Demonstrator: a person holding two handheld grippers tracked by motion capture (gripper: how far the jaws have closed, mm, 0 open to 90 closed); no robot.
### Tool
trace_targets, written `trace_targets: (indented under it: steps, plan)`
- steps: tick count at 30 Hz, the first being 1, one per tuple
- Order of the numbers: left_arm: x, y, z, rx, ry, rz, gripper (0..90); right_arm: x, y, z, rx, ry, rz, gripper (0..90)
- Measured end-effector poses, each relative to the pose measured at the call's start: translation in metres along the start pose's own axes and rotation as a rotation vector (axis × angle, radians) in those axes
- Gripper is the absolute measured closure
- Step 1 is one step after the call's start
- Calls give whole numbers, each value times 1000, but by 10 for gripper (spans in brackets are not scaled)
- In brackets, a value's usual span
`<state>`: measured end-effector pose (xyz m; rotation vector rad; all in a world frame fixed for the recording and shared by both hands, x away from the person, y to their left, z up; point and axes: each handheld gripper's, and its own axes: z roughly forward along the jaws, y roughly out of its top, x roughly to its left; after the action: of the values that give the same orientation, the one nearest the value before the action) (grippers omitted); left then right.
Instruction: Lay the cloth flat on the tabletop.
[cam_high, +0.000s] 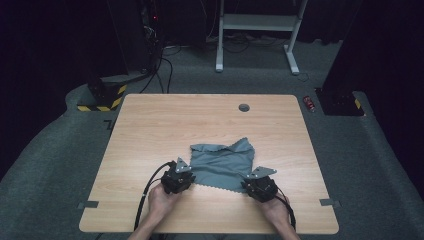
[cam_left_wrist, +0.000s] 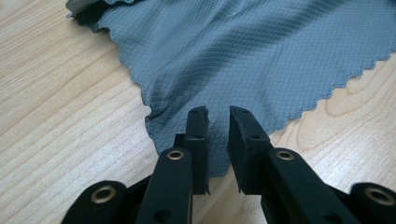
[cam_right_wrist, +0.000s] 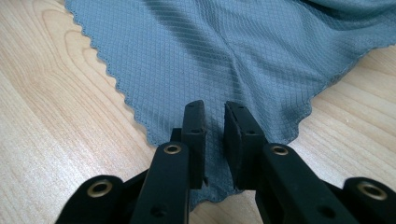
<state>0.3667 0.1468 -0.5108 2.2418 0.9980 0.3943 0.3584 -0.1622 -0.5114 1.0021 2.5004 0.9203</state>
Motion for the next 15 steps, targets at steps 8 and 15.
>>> trace_targets:
  steps: [8, 15]
  plan:
    - [-10, -14, -14, 13, -51, -7, 826, -1, -10, -10, 6, 15, -11, 723]
    - [-6, -20, -22, 17, -151, -81, 788, 2, -3, -12, -44, 7, -6, 705]
